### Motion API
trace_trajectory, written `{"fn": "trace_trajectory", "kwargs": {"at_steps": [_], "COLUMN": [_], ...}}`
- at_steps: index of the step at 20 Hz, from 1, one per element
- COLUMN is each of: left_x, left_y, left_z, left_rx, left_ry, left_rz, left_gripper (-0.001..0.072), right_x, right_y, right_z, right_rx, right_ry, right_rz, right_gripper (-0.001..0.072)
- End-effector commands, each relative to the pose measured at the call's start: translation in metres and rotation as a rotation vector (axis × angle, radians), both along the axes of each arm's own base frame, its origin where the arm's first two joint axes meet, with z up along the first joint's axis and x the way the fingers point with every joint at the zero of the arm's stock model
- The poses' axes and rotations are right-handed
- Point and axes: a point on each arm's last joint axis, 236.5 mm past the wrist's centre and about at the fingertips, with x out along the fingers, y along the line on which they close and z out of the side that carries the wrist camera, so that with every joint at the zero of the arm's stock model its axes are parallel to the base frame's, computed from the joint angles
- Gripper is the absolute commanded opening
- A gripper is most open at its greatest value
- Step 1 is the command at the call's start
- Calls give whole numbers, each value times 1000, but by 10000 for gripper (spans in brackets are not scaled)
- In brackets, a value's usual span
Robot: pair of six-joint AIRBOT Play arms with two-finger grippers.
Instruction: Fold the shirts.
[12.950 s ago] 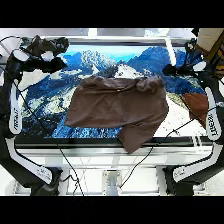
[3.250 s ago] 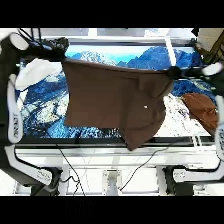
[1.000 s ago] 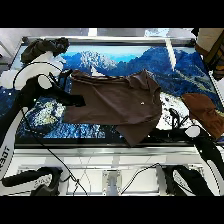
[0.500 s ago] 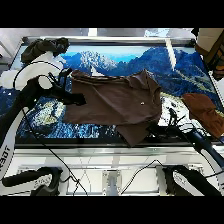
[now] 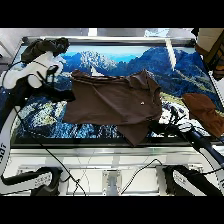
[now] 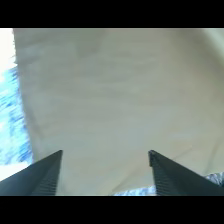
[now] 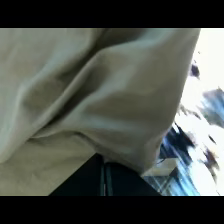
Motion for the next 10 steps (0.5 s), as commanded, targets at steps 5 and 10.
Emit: {"fn": "trace_trajectory", "kwargs": {"at_steps": [5, 10], "left_x": [-56, -95], "left_y": [61, 39], "left_z": [-29, -88], "left_rx": [-152, -185], "left_ry": [240, 357], "left_rz": [214, 253], "left_gripper": [703, 702], "right_x": [14, 15], "right_y": [-13, -13], "right_z": [1, 2], "right_rx": [-47, -43], "right_ry": [-57, -59], "right_rz": [-35, -42], "right_gripper": [28, 28]}}
